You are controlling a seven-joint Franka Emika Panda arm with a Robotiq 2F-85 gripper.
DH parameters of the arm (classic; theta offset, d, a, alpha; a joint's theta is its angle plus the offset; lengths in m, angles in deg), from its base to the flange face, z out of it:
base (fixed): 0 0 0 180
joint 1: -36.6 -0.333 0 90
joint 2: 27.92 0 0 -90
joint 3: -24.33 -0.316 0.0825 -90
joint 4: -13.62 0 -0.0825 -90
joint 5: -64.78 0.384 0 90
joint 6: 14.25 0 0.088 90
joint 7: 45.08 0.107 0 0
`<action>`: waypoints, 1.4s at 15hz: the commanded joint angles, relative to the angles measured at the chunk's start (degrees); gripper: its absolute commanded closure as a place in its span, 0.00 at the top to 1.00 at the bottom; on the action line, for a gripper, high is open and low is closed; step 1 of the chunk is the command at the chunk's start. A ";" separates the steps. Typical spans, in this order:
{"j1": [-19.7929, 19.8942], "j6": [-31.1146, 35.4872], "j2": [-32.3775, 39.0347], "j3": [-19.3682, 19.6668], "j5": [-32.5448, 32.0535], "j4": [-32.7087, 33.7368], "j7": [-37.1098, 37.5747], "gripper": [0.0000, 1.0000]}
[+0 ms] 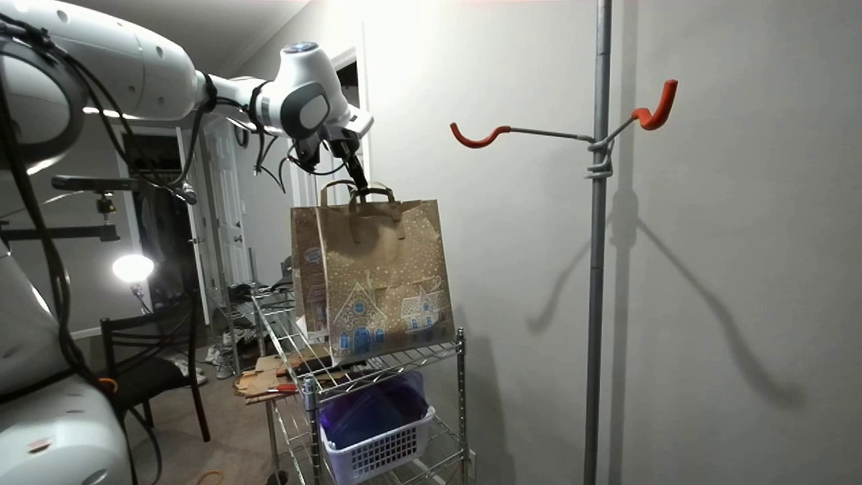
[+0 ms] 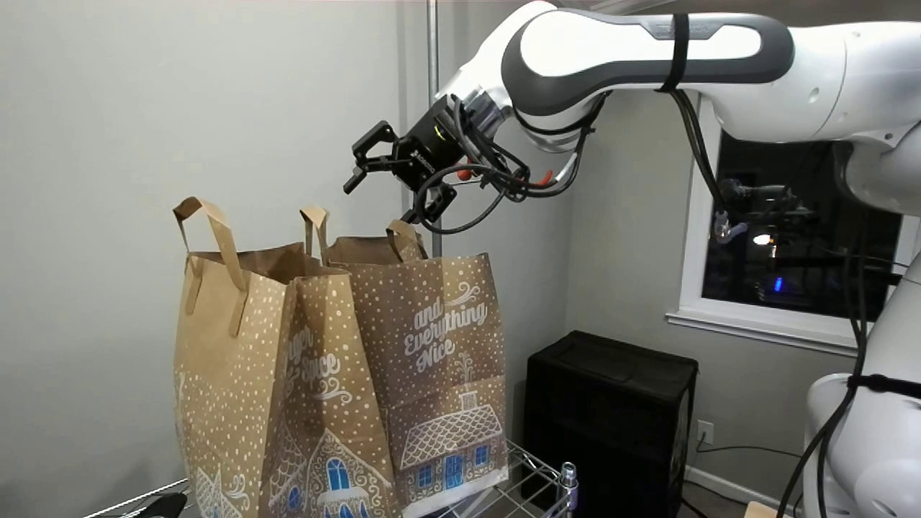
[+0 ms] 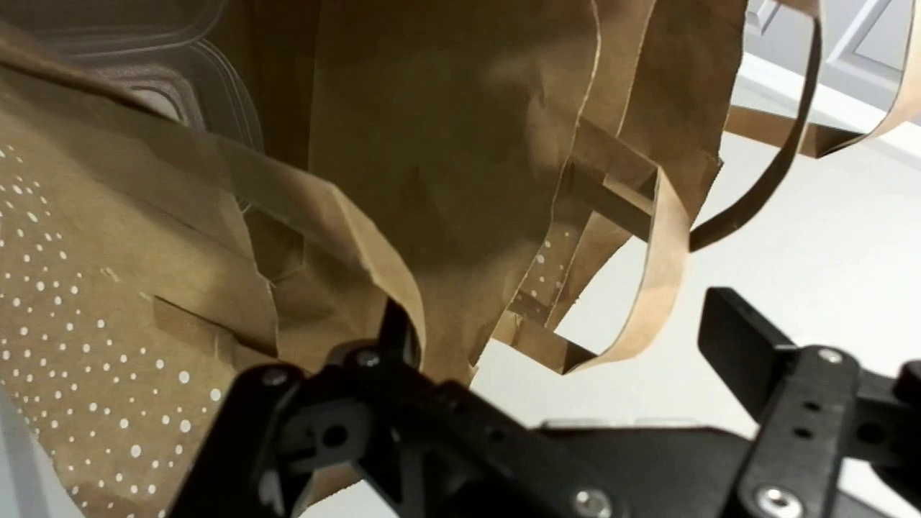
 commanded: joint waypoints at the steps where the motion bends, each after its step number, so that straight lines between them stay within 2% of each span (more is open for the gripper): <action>1: 0.04 1.35 -0.22 -0.49 0.48 -0.94 -1.30 1.00; 4: 0.11 1.80 0.72 -0.17 1.43 -0.57 -1.35 1.00; 8: 1.22 3.29 3.51 -0.79 -2.18 0.94 0.33 1.00; 15: -0.36 8.58 5.31 -0.17 2.09 3.04 -1.41 1.00; 21: -1.80 5.20 7.70 -1.45 -0.35 5.40 -2.33 1.00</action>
